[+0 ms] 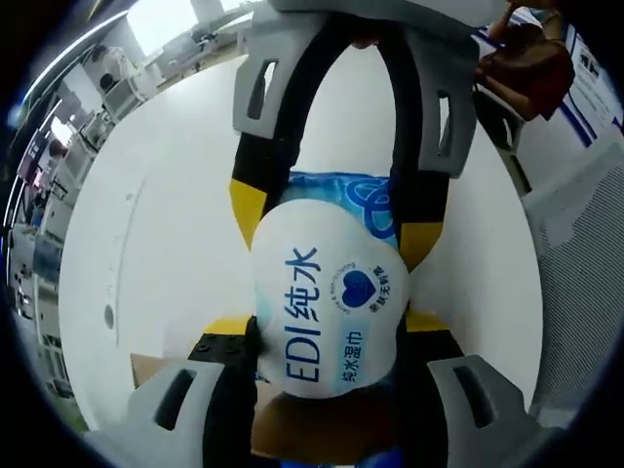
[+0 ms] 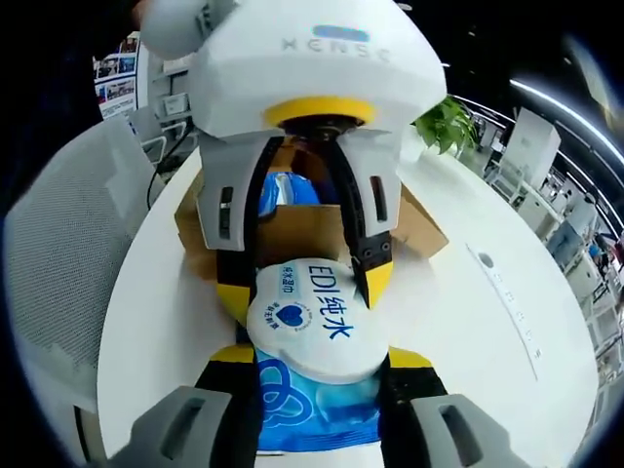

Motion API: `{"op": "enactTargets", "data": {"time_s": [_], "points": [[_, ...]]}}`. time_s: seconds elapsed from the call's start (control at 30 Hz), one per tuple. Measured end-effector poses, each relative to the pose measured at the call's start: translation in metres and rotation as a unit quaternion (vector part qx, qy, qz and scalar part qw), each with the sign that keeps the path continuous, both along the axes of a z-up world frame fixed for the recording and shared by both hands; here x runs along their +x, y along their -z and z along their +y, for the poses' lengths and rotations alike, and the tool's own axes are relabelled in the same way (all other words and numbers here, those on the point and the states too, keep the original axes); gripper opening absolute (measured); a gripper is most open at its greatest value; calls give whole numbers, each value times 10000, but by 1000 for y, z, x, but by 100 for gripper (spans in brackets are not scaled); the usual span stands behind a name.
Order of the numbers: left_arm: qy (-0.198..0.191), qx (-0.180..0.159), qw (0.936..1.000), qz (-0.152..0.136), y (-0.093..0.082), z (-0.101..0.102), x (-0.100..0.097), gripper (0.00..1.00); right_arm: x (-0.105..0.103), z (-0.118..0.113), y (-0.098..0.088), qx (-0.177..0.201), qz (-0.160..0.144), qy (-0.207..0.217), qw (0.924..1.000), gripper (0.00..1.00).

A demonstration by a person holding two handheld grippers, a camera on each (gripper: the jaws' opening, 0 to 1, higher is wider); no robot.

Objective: Operate the shoe box by opening the lid, removing the specified soft item, and placing it in the target area until the item is outside and the box remains undamaged.

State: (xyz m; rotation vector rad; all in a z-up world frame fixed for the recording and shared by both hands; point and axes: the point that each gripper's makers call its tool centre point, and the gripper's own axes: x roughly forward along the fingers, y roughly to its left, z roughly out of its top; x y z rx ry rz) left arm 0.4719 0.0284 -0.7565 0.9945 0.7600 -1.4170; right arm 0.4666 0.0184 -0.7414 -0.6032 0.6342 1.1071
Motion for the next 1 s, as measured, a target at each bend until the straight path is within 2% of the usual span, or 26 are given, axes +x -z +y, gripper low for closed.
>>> {"op": "enactTargets", "data": {"time_s": [0.6, 1.0], "points": [[-60, -236, 9997, 25, 1, -11, -2, 58, -3, -16, 16, -129, -6, -112, 9999, 44], [-33, -289, 9996, 8, 1, -14, -3, 58, -4, -19, 19, -43, -57, -30, 10000, 47]]}}
